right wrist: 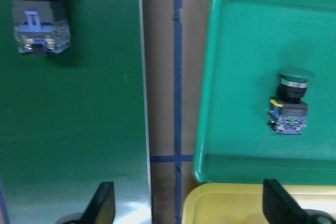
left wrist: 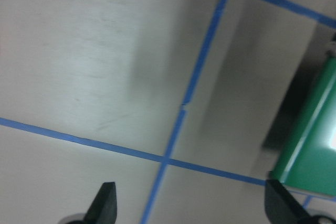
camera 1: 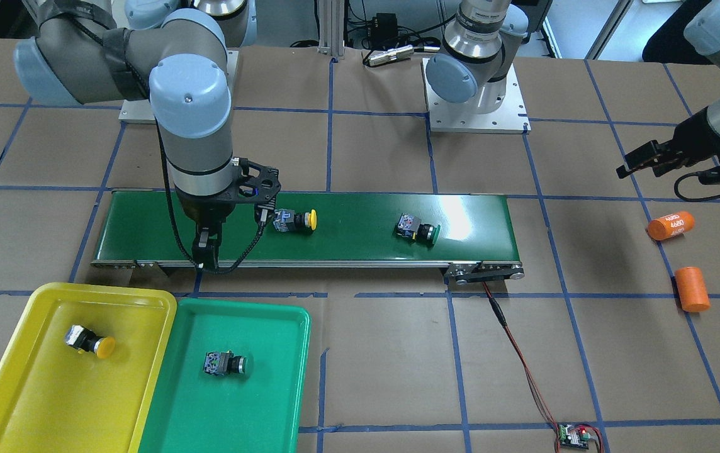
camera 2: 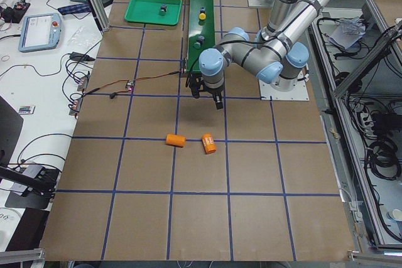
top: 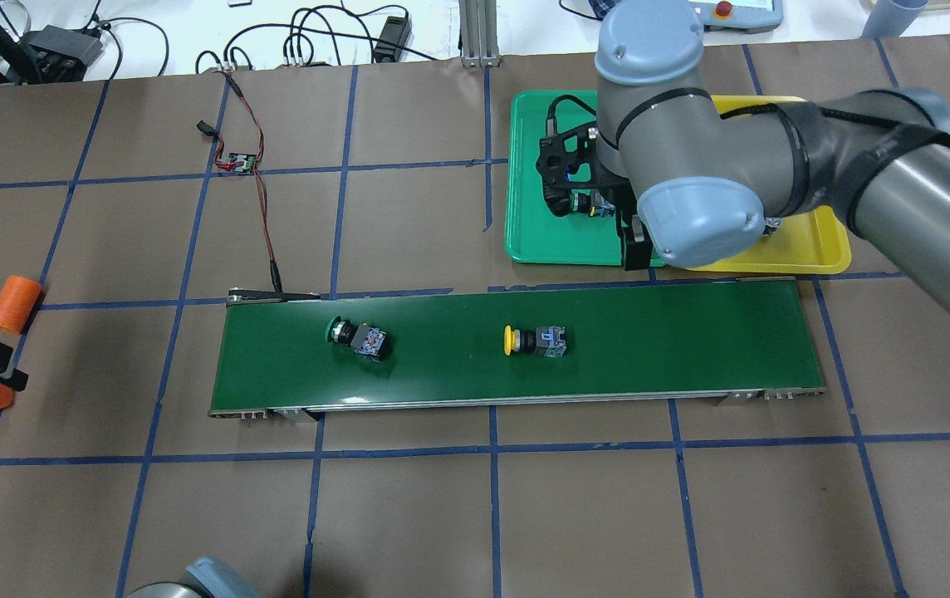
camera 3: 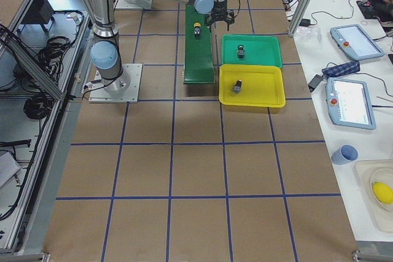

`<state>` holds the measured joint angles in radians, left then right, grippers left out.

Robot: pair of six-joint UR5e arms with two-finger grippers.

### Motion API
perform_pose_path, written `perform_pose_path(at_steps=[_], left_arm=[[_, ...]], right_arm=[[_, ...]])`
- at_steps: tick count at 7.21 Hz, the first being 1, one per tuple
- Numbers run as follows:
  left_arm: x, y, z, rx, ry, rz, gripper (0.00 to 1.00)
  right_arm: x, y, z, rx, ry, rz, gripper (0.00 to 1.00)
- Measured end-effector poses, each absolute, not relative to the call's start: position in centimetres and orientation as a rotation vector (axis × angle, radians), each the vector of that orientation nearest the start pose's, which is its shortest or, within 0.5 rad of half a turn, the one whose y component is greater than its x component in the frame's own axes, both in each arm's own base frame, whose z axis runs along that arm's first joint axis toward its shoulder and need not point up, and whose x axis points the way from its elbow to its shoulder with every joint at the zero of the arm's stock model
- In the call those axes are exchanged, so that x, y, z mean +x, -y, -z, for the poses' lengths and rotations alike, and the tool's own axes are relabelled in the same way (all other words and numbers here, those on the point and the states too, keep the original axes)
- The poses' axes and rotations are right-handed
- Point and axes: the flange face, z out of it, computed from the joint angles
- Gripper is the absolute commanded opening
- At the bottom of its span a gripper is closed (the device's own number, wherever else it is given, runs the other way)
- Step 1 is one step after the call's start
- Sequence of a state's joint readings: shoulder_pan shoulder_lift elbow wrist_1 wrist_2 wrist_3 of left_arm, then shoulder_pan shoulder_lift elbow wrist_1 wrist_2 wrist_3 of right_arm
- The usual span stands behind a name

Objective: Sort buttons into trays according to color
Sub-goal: 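Grasp a yellow button with right while left grasps an orange cylinder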

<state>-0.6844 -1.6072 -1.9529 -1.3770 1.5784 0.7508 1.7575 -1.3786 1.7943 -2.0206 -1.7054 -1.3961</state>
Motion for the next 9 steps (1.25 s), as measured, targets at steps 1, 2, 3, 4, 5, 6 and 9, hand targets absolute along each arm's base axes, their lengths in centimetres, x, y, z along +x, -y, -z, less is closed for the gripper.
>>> perform_pose_path(at_steps=[1,2,3,4,5,6,9], left_arm=[[28.5,37.8,-30.5,-0.117,-3.264,-0.238,1.0],[30.0,37.3,-30.2,0.035,-3.261,-0.217,1.0],[31.0,37.1,-29.6,0.248,-3.25,-0.182,1.0],[31.9,37.3,-28.8,0.465,-3.212,-0.125,1.0],[32.8,37.4,-27.5,0.635,-3.161,-0.071,1.0],[33.8,37.7,-26.3,0.826,-3.081,-0.029,1.0],[36.3,38.9,-22.0,1.348,-2.84,0.079,1.0]], right_arm=[[21.7,49.0,-31.0,-2.314,-2.276,-0.131,1.0],[22.3,47.6,-29.7,-2.322,-2.24,-0.176,1.0],[23.7,46.4,-28.6,-2.344,-2.197,-0.211,1.0],[24.8,45.7,-27.7,-2.354,-2.169,-0.239,1.0],[25.3,45.4,-26.9,-2.359,-2.152,-0.264,1.0],[25.6,45.2,-26.2,-2.363,-2.139,-0.287,1.0],[25.6,44.4,-24.8,-2.36,-2.115,-0.326,0.74]])
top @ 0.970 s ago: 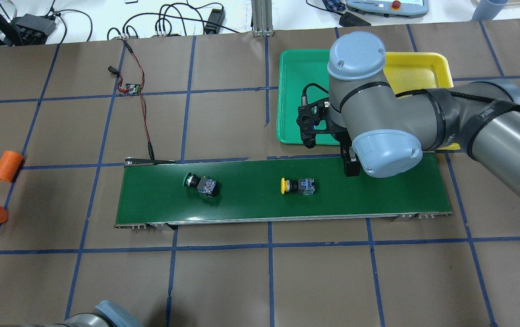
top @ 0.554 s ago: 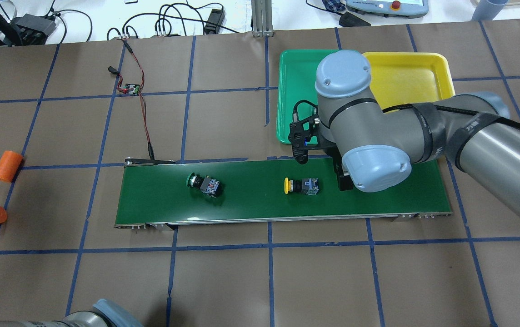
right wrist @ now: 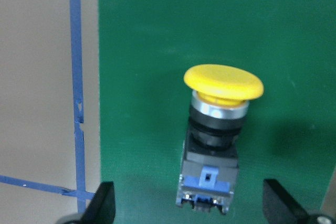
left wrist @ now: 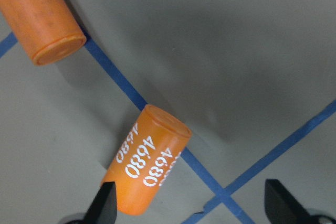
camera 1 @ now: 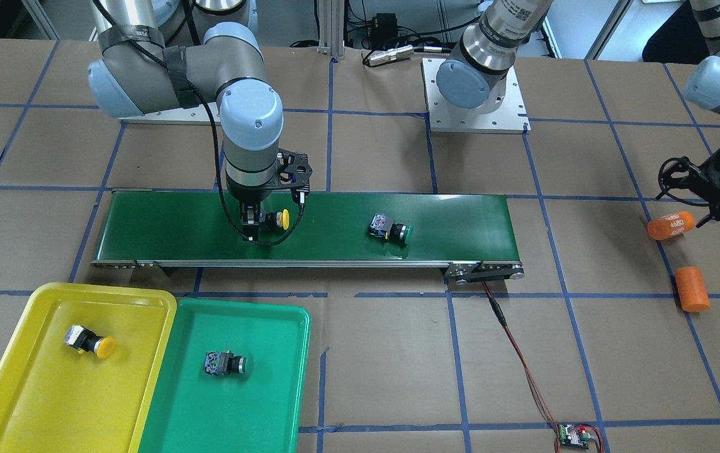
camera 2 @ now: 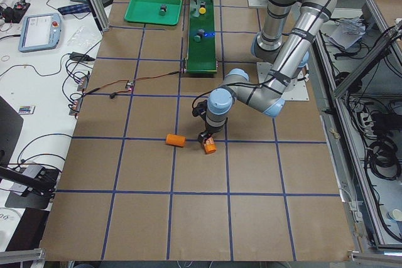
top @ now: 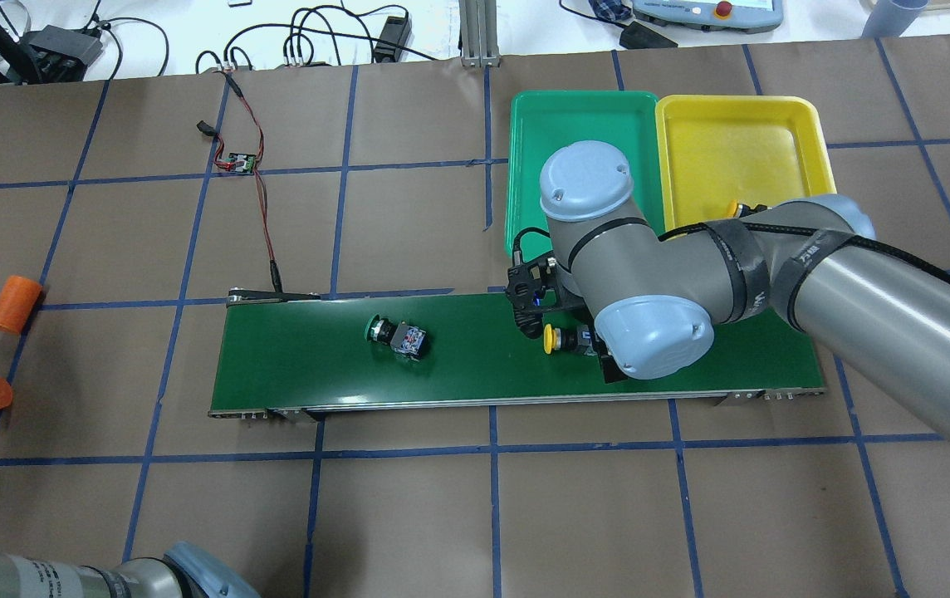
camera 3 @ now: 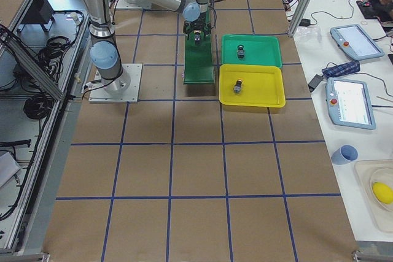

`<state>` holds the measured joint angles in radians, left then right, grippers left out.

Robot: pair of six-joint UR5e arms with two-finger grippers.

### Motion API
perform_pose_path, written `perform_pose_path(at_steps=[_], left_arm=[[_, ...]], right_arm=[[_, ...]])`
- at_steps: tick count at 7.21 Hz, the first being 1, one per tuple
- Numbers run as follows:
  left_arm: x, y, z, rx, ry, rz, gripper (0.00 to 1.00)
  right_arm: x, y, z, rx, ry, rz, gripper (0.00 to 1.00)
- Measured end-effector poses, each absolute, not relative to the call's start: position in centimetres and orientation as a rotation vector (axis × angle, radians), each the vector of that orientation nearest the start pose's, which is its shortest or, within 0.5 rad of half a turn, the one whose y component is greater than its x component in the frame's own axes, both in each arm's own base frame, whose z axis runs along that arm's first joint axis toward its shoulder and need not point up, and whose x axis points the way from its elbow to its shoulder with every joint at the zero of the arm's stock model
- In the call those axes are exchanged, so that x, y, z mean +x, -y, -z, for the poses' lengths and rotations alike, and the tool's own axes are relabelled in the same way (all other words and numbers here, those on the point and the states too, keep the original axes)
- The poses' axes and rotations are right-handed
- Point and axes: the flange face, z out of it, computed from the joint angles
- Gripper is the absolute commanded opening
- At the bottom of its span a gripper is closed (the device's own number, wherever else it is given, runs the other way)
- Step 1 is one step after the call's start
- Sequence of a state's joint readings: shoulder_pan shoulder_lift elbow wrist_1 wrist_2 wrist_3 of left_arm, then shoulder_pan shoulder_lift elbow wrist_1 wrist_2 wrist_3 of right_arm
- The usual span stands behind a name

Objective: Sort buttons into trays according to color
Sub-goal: 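Grasp a yellow button with right while left grasps an orange cylinder, then place yellow button in yellow tray while left carries cylinder toward belt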

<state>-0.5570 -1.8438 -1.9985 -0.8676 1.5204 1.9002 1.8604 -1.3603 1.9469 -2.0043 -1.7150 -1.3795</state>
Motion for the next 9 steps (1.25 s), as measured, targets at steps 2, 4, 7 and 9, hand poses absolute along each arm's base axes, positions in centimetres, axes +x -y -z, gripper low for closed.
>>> perform_pose_path(at_steps=[2,4,7,9], left_arm=[[37.2,38.2,-19.8,1.482,-2.762,0.093,1.0],[37.5,36.7,-18.7,1.485,-2.76,0.081,0.16],[37.4,36.6,-17.9,1.457,-2.719,0.069,0.0],[37.1,37.0,-18.9,1.454,-2.7,0.074,0.0]], right_arm=[[25.6,44.4,-24.6,-2.367,-2.114,-0.331,0.23],[25.3,44.6,-24.5,-2.391,-2.129,-0.365,0.03],[23.6,47.6,-27.0,-2.412,-2.222,-0.331,0.06],[19.1,54.8,-31.9,-2.4,-2.381,-0.246,0.09]])
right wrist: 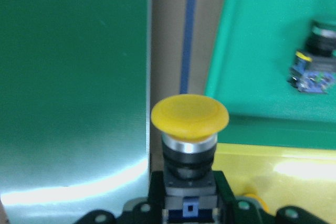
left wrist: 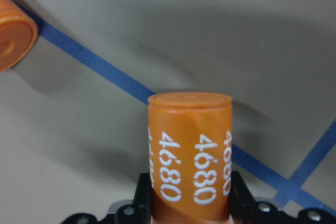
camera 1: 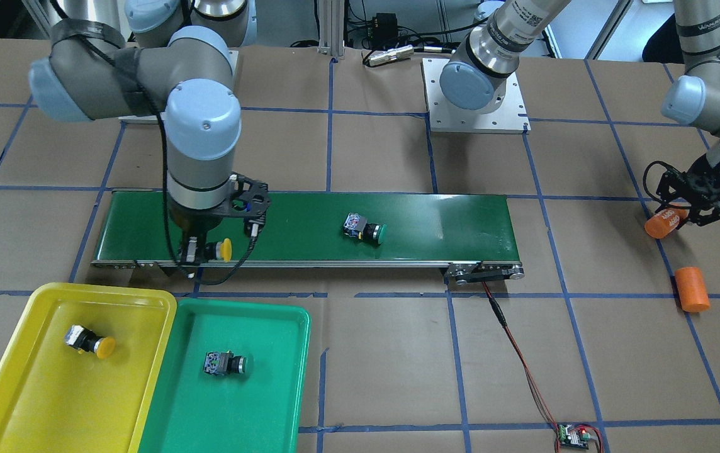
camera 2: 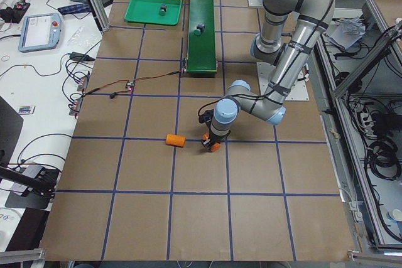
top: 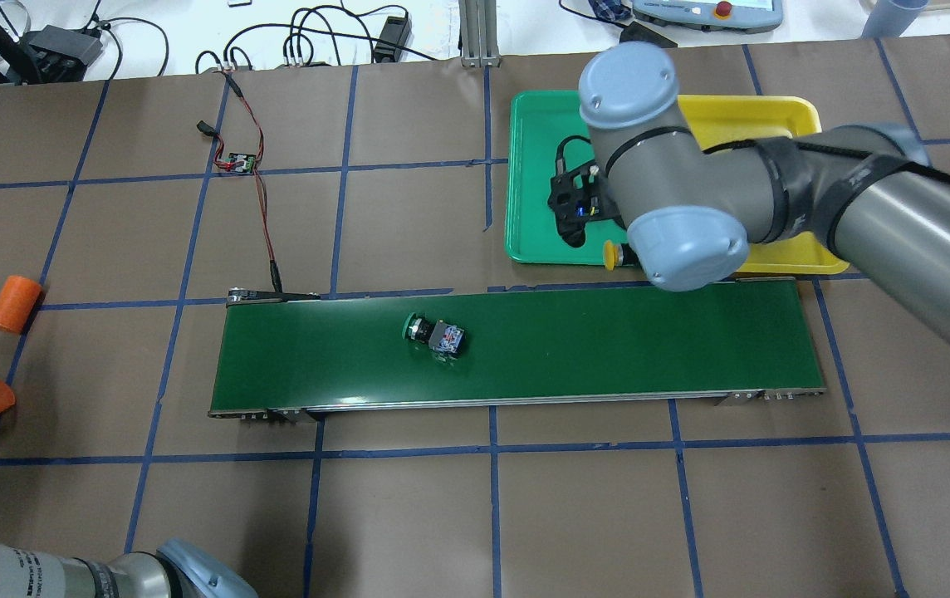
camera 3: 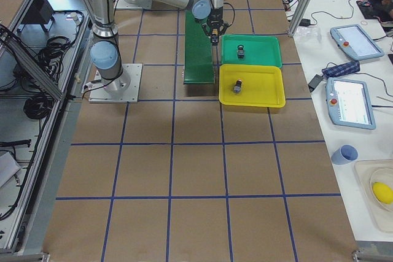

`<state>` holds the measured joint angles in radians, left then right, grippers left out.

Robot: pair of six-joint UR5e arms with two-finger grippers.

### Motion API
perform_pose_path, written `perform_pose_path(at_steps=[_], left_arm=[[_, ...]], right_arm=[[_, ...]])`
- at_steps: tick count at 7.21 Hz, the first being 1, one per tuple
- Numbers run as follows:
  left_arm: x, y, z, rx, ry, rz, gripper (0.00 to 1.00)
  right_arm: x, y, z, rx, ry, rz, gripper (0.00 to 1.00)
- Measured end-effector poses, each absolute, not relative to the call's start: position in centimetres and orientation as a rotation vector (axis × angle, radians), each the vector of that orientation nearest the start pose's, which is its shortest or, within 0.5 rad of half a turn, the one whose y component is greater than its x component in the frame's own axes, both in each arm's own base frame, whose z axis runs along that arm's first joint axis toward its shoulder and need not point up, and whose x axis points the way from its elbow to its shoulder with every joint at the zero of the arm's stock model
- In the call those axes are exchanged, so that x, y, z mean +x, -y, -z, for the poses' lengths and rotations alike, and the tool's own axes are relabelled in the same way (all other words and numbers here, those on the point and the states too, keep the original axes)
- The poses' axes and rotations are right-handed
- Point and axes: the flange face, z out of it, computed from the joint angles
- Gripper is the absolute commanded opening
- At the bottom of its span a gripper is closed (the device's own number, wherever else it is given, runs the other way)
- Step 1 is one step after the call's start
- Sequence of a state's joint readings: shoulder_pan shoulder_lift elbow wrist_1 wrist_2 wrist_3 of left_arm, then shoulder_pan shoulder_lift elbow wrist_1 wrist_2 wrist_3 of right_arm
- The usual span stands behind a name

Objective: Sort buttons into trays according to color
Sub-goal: 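Place yellow button in yellow tray while left carries cylinder toward belt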

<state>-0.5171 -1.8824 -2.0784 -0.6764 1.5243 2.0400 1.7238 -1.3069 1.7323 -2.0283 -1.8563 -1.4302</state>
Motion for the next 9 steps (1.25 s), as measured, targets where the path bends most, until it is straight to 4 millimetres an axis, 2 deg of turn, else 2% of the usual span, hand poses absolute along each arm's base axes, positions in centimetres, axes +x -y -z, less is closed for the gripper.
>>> perform_pose_path(at_steps=[1,2,3,4,5,6,7,8,9], left_arm=[[36.5,37.3,-20.3,1.463,-2.684,0.082,0.0],[34.8,38.3,-22.2,1.505,-2.656,0.085,0.0],[31.7,39.9,-24.4,1.584,-2.605,0.088,0.0],[27.3,41.9,-26.6,1.692,-2.532,0.099,0.0],[21.5,44.0,-28.6,1.832,-2.417,0.091,0.0],[15.2,45.5,-30.1,1.972,-2.283,0.052,0.0],[9.2,46.1,-30.8,2.092,-2.159,0.017,0.0],[4.8,45.7,-30.5,2.173,-2.083,0.007,0.0],[2.0,44.6,-29.6,2.208,-2.071,0.013,0.0]], right_arm=[[15.8,58.8,-32.7,-2.351,-2.451,-0.222,0.25],[12.7,62.3,-32.7,-2.297,-2.502,-0.199,0.82],[10.0,64.7,-31.5,-2.238,-2.535,-0.192,1.0],[8.4,65.6,-30.3,-2.196,-2.544,-0.202,1.0],[7.7,65.7,-29.7,-2.174,-2.542,-0.205,1.0],[7.5,65.2,-30.3,-2.165,-2.539,-0.2,1.0],[7.9,63.9,-32.1,-2.155,-2.52,-0.18,1.0],[8.7,61.4,-34.6,-2.133,-2.473,-0.138,1.0],[9.6,58.0,-36.8,-2.115,-2.425,-0.09,0.99]])
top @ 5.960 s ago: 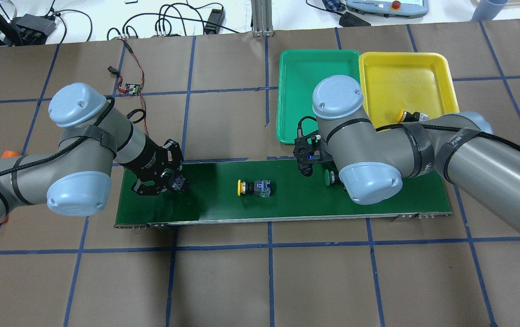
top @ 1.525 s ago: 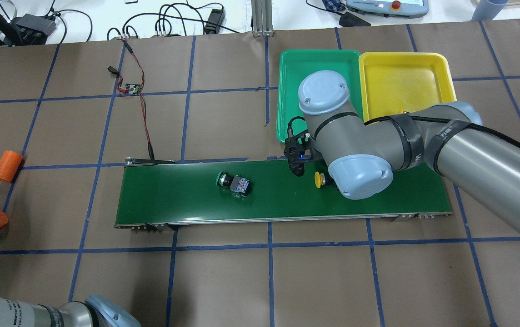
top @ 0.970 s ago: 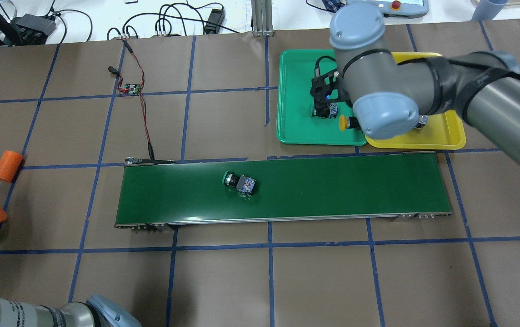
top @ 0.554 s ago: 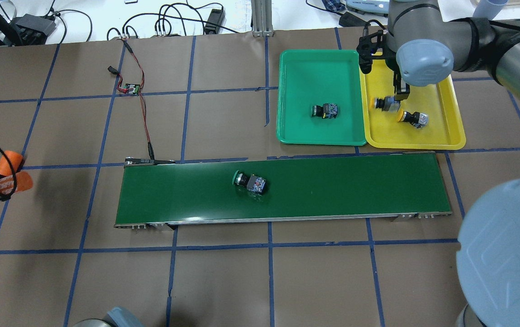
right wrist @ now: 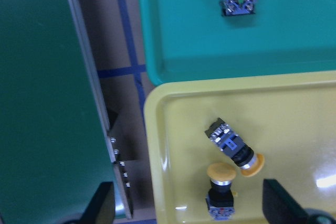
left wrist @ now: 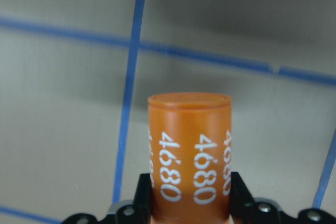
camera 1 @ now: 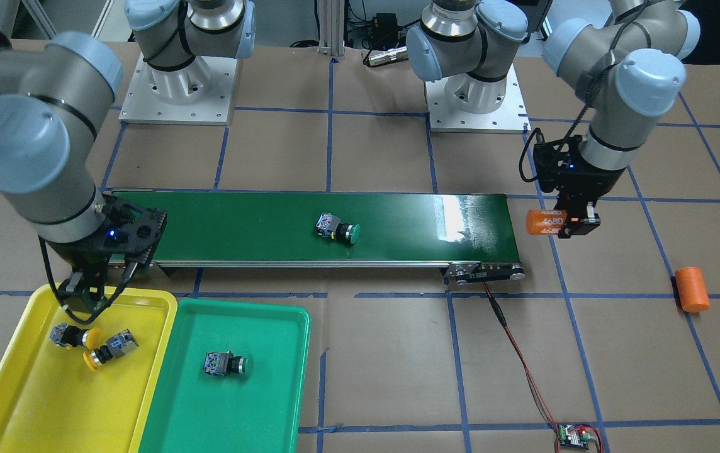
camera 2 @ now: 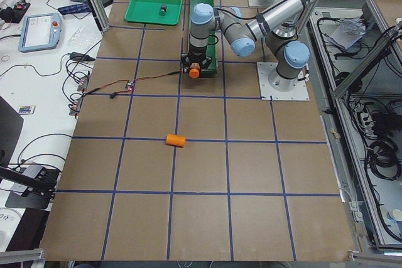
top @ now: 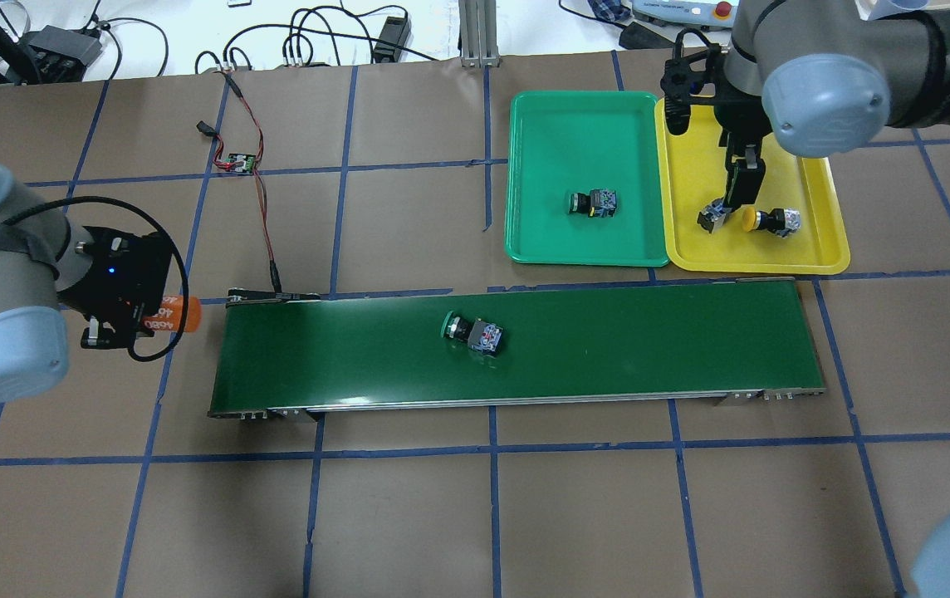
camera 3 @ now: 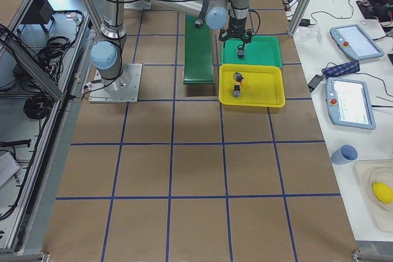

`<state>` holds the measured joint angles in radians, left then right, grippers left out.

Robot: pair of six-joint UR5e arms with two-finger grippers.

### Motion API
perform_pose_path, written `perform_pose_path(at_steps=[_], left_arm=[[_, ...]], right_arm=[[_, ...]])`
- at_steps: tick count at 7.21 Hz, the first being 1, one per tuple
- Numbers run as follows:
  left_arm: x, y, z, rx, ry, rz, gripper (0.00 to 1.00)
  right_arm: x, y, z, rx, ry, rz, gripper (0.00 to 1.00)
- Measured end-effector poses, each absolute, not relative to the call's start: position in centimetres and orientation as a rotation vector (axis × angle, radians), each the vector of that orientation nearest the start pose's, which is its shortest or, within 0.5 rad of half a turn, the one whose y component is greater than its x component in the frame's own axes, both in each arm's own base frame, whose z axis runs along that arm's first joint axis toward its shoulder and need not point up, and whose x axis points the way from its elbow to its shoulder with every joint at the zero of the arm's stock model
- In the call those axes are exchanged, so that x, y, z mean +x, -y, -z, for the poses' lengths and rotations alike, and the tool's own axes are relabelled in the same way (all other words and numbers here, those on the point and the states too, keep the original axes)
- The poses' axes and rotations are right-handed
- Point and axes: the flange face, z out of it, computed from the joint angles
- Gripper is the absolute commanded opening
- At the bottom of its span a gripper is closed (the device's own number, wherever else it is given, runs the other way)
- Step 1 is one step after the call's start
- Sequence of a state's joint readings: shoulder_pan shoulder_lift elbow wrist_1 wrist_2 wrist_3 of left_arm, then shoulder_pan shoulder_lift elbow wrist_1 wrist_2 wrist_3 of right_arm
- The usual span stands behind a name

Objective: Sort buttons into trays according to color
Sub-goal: 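Place yellow button in yellow tray while left carries cylinder toward belt, then set orange cylinder on belt with left while right lowers over green button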

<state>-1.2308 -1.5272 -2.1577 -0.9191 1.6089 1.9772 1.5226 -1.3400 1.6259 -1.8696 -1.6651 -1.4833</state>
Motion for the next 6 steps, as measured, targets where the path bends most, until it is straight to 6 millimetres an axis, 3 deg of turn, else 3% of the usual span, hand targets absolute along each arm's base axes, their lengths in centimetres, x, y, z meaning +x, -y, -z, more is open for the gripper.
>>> perform_pose_path(at_steps=[1,3,4,6], left_arm=[[-0.3,43.6,-28.8,-2.359,2.214,-0.049,0.0],[-4.7,41.9,-27.9,-2.347,2.185,-0.132,0.0],[-5.8,41.1,-26.9,-2.322,2.204,-0.149,0.0],[-6.3,40.8,-25.7,-2.309,2.231,-0.175,0.0]], right_arm=[[10.3,53.8,-38.1,-2.131,-2.39,-0.034,0.99],[11.2,47.9,-36.7,-2.25,-2.241,0.035,1.0],[11.4,46.5,-35.5,-2.314,-2.147,0.03,1.0],[11.7,45.8,-34.0,-2.302,-2.115,0.011,1.0]])
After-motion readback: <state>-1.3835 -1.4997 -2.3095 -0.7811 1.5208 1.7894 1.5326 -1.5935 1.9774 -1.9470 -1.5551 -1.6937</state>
